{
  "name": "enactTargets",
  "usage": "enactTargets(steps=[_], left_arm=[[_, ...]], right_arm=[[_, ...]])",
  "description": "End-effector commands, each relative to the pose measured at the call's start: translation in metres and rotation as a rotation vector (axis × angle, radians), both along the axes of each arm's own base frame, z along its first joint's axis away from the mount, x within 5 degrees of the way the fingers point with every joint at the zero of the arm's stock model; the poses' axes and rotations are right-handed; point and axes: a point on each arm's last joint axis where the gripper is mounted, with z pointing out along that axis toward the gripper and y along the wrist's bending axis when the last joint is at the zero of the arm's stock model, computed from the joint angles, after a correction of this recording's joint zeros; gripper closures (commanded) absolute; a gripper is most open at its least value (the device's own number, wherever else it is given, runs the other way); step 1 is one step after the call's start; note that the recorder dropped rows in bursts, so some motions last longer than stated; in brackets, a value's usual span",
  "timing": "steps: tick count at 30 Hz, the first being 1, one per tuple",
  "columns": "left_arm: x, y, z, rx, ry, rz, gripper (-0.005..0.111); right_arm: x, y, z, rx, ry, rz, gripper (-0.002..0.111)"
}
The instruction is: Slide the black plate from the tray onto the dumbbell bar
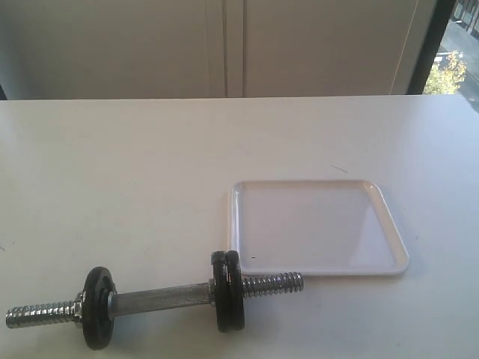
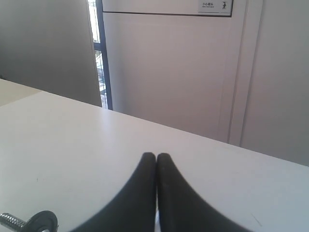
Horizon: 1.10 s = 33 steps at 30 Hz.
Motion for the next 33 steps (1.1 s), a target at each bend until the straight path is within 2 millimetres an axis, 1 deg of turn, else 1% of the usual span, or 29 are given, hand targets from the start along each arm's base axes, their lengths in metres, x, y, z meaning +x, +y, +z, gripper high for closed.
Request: enactTargets(steps=[1, 5, 7, 12, 13, 17, 20, 25, 33], left_arm=[[0.000, 0.000, -0.001, -0.014, -0.006, 0.003, 0.107], [0.000, 0.000, -0.001, -0.017, 0.002, 0.003, 0.107], [0.000, 0.000, -0.001, -0.058, 0.004, 0.016, 0.107], [0.000, -0.001, -0.001, -0.367, 0.009, 0.126, 0.107], [0.000, -0.001, -0.001, -0.398, 0.007, 0.137, 0.107], [0.000, -0.001, -0.001, -0.390, 0.003, 0.133, 0.107], [0.000, 0.000, 0.000, -0.376, -0.002, 0.128, 0.107], [0.000, 0.000, 0.000, -0.250, -0.005, 0.085, 0.107], [0.000, 0.000, 0.000, -0.238, -0.007, 0.081, 0.107]], right_arm=[[-0.001, 0.000, -0.001, 0.009, 0.000, -0.006, 0.108], [-0.001, 0.000, -0.001, 0.009, 0.000, -0.006, 0.108], [-0.001, 0.000, -0.001, 0.009, 0.001, -0.006, 0.108], [-0.012, -0.002, 0.000, 0.013, -0.039, -0.004, 0.108], [-0.015, -0.002, 0.001, 0.015, -0.051, -0.004, 0.108], [-0.029, -0.004, -0.003, 0.025, -0.099, -0.010, 0.108], [-0.032, -0.005, -0.012, 0.024, -0.095, -0.010, 0.108], [-0.026, -0.005, -0.032, 0.017, -0.046, -0.036, 0.108], [-0.012, -0.006, -0.083, 0.006, 0.075, -0.131, 0.108]])
